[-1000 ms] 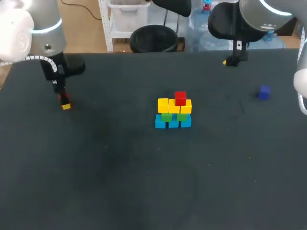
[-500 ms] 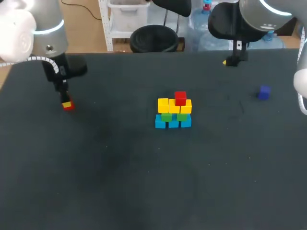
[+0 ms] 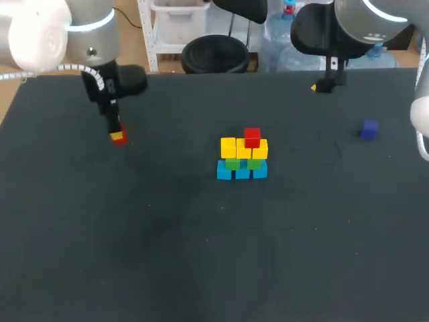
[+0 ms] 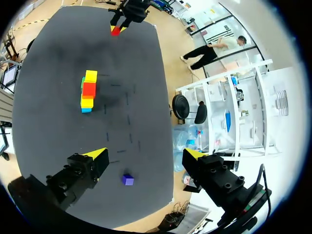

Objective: Place the blue cubes, place green cubes on the blue cubes, place the yellow cubes on the green cubes, then place the red cubes on the yellow cubes, and place purple cube on the red cubes.

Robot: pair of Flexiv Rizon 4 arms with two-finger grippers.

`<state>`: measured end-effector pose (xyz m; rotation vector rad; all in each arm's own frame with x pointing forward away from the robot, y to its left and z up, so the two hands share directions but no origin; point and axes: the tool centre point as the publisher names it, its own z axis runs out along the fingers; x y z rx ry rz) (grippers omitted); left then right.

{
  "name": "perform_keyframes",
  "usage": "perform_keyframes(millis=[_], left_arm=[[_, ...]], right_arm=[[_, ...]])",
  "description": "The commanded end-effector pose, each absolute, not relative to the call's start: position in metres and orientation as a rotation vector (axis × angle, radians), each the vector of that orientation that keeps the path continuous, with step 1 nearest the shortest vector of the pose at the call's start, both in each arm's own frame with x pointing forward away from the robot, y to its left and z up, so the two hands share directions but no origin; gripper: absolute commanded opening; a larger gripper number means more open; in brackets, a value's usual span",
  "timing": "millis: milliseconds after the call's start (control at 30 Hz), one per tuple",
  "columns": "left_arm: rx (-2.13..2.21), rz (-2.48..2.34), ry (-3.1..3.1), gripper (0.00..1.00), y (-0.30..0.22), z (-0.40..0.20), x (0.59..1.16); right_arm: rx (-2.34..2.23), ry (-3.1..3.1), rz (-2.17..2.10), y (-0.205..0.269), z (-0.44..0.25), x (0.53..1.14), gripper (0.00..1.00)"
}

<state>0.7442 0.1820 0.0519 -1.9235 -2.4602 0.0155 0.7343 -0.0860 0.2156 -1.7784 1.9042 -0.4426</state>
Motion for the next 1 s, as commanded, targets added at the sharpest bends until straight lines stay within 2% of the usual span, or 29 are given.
perform_keyframes(millis=[33,433,1000], left_arm=[[-1.972,-0.028,-2.464,0.0,0.166,0.08,0.733],[-2.061,-0.091,-2.441,0.0,0.119,0.139,0.718],[-2.191,-0.062,-2.382,0.0,0.044,0.155,0.691]], right_arm=[[-1.773,1.901,-0.447,-0.087,0.215,0.733,1.0],[-1.773,1.901,-0.447,-0.087,0.215,0.733,1.0],[-1.773,1.901,-0.447,-0.087,0.215,0.733,1.0]])
